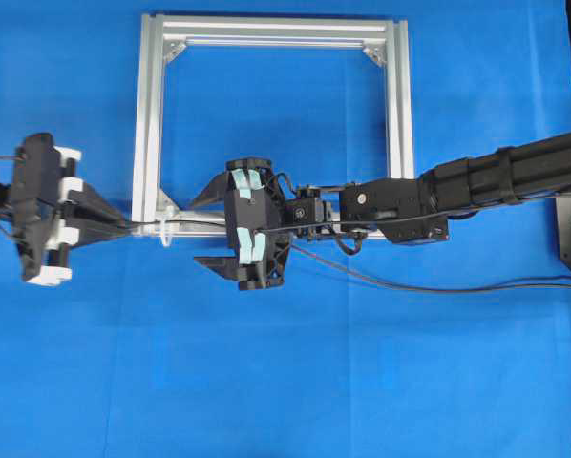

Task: Insert the wire through the string loop located on the left side.
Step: 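Pull the plug leftward with the left gripper, drawing cable through the loop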

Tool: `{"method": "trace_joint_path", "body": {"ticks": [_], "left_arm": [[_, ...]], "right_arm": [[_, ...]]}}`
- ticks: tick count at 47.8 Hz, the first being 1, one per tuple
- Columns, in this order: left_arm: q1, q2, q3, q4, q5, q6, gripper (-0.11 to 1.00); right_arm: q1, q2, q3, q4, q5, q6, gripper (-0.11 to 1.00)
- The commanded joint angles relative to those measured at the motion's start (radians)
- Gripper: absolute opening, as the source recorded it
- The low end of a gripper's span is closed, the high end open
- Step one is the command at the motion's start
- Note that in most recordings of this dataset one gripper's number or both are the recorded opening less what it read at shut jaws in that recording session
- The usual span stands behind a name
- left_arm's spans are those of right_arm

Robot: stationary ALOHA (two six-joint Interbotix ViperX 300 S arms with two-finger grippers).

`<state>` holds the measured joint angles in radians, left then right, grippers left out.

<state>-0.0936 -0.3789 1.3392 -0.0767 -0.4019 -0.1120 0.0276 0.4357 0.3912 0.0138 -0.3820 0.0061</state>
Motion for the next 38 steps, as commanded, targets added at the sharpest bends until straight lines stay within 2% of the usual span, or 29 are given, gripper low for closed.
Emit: {"method": "trace_joint_path", "body": {"ticks": [1, 6, 15, 23, 32, 38], "left_arm": [[-0.003, -0.083, 0.008, 0.000, 0.072, -0.021, 0.07], [-0.005, -0.187, 0.006, 0.002, 0.230, -0.048, 0.07], [-0.006, -0.382, -0.008, 0.003, 0.462, -0.048, 0.07], [-0.005, -0.551, -0.006, 0.005, 0.525, -0.041, 0.07], [0.005, -0.713, -0.035, 0.015, 0.718, -0.044, 0.07], [0.006, -0.785, -0.051, 0.015, 0.759, -0.048, 0.07]], "right_arm": [[0.002, -0.052, -0.003, 0.003, -0.006, 0.000, 0.92], [0.002, -0.054, -0.002, 0.003, -0.006, 0.000, 0.92], [0.002, -0.054, -0.003, 0.003, -0.006, -0.003, 0.92], [0.002, -0.054, -0.003, 0.003, -0.003, -0.005, 0.92], [0.000, -0.055, -0.005, 0.003, -0.003, -0.005, 0.92], [0.000, -0.055, -0.006, 0.002, -0.005, -0.005, 0.92]]}}
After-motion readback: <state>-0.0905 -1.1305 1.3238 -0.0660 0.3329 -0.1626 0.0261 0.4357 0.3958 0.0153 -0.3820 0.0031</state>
